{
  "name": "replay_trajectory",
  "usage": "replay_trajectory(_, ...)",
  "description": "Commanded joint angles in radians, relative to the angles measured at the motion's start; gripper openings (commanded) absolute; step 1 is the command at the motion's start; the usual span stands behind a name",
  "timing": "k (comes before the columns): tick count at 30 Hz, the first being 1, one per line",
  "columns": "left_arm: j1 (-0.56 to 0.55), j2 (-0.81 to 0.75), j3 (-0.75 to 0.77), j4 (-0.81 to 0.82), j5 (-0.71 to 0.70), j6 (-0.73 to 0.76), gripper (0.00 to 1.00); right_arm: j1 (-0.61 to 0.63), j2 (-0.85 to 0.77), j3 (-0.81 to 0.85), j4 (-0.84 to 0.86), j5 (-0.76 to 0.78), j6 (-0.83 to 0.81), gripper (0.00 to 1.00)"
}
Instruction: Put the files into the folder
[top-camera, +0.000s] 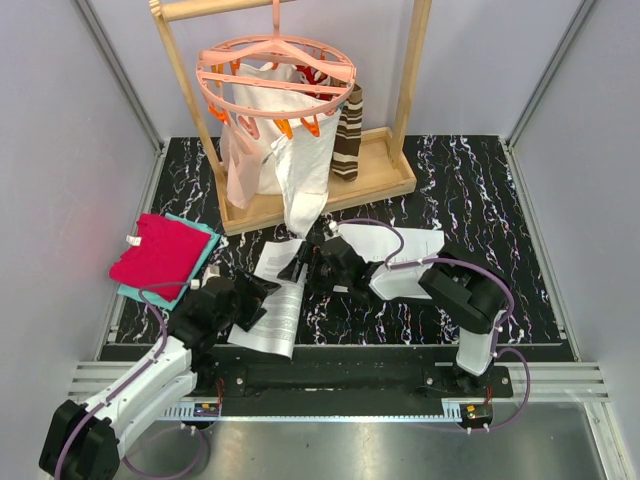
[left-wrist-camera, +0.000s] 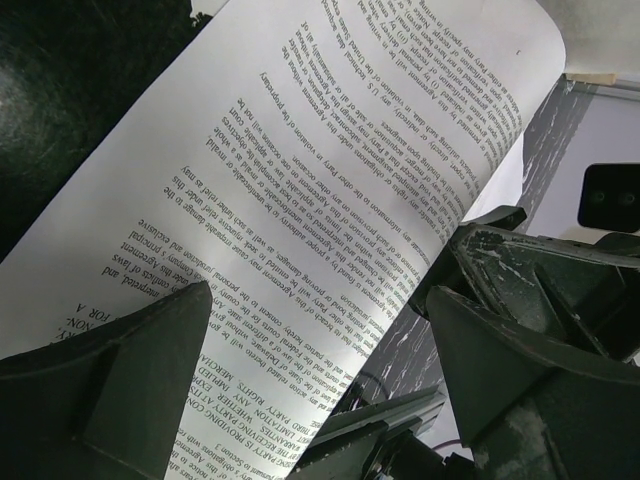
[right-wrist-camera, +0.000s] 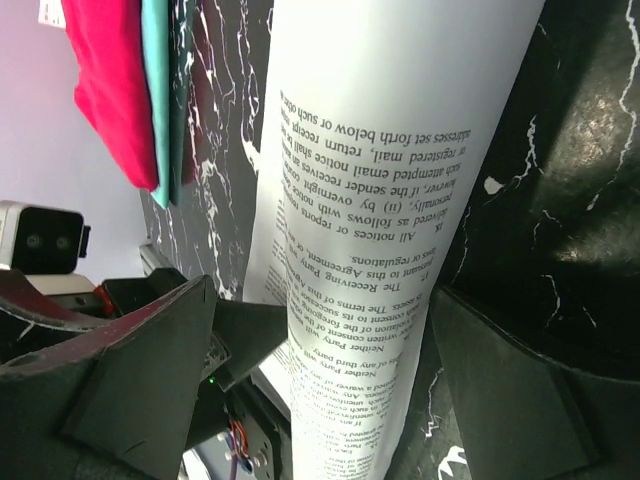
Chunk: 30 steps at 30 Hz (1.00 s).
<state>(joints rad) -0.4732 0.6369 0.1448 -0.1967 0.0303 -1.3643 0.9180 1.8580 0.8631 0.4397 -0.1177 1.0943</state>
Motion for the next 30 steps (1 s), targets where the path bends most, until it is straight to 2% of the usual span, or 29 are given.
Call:
replay_trajectory(1,-0.002,0.014,-0.019,0.065,0.033,-0.016,0.98,0.031,0.033,0.03,-0.004,0.089,0.029,0.98)
replay_trajectory(8,-0.002,-0.009,-0.001,0.042,0.031,0.002,0.98,0.045,0.11,0.056,0.174,-0.002,0.032,0.99)
replay_trajectory(11,-0.002,-0.042,0.016,0.007,0.011,0.017,0.98,0.045,0.115,-0.005,0.261,-0.045,0.047,0.99)
replay_trajectory(15,-0.002,-0.062,0.015,-0.001,0.0,0.014,0.98,0.048,0.121,-0.133,0.474,-0.091,0.133,0.99)
replay_trajectory(17,-0.002,-0.06,0.012,0.006,0.002,0.011,0.98,0.056,0.118,-0.15,0.514,-0.105,0.142,0.99)
replay_trajectory(22,-0.002,-0.055,0.012,0.006,0.002,0.016,0.98,0.036,0.093,-0.098,0.498,-0.128,0.118,0.98)
replay_trajectory(26,-0.002,-0.068,0.033,-0.035,-0.012,0.042,0.98,0.016,-0.012,-0.091,0.412,-0.131,0.061,0.98)
replay_trajectory(30,-0.001,-0.074,0.021,-0.026,-0.015,0.028,0.98,0.019,-0.069,-0.194,0.456,-0.119,0.1,0.97)
